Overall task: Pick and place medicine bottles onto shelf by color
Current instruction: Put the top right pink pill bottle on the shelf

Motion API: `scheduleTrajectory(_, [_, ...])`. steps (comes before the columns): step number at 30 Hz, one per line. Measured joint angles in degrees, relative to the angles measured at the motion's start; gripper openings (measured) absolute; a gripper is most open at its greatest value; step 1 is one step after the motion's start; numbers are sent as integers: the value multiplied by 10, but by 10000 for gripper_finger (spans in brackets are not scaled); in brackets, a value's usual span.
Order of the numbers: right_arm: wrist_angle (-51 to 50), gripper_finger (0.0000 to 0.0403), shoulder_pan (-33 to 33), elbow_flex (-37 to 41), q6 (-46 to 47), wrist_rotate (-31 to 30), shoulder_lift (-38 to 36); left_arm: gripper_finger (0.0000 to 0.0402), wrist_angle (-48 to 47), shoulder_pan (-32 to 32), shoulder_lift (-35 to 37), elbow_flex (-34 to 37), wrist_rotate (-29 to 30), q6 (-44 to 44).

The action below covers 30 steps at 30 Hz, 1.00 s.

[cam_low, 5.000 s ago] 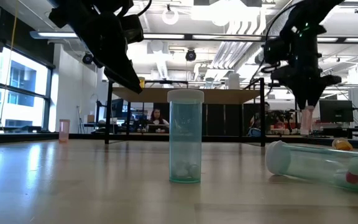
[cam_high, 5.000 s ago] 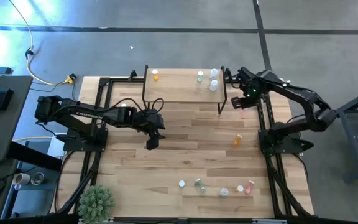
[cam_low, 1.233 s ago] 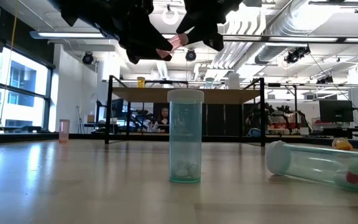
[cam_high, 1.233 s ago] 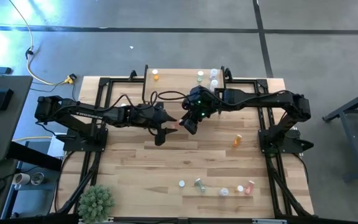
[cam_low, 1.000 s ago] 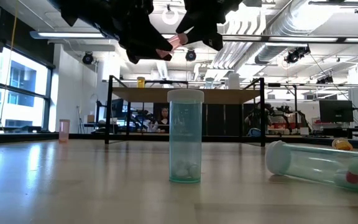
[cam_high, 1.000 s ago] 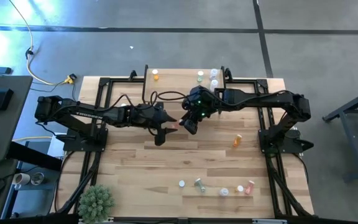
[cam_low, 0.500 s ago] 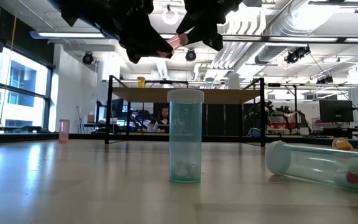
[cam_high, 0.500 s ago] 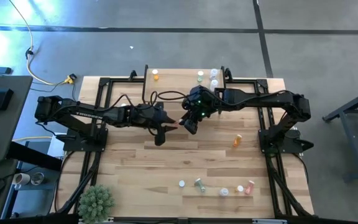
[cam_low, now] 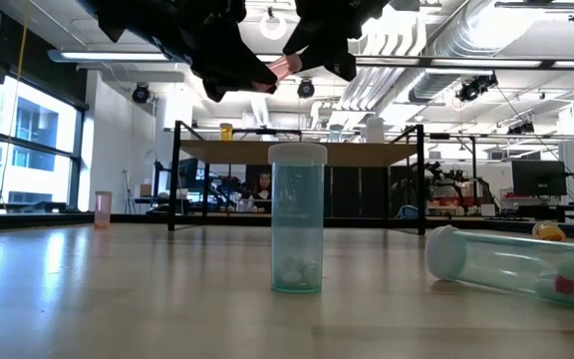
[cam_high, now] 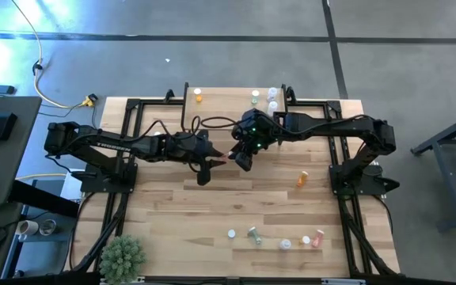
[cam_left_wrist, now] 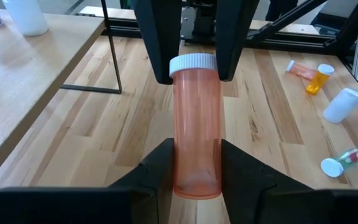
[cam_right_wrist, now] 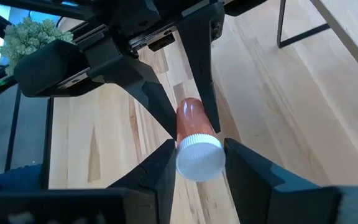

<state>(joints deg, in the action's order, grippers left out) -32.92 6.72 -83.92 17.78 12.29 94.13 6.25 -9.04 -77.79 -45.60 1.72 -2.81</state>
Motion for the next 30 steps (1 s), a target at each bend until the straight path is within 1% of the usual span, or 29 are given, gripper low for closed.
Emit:
scheduleTrajectory(4, [2, 132, 0, 0, -7, -4, 0, 98, 1, 0, 0, 0, 0, 0])
scheduleTrajectory(9, [3, 165, 5, 0, -5, -7, 0, 98, 2, 0, 0, 0, 0, 0])
scheduleTrajectory(15, [13, 195, 26, 0, -3, 3, -10, 98, 2, 0, 0, 0, 4, 0])
scheduleTrajectory(22, [7, 203, 50, -24, -23, 6, -34, 97, 9, 0, 0, 0, 18, 10])
scheduleTrajectory(30, [-28, 203, 64, -86, -79, 8, -35, 97, 43, 0, 0, 0, 87, 10])
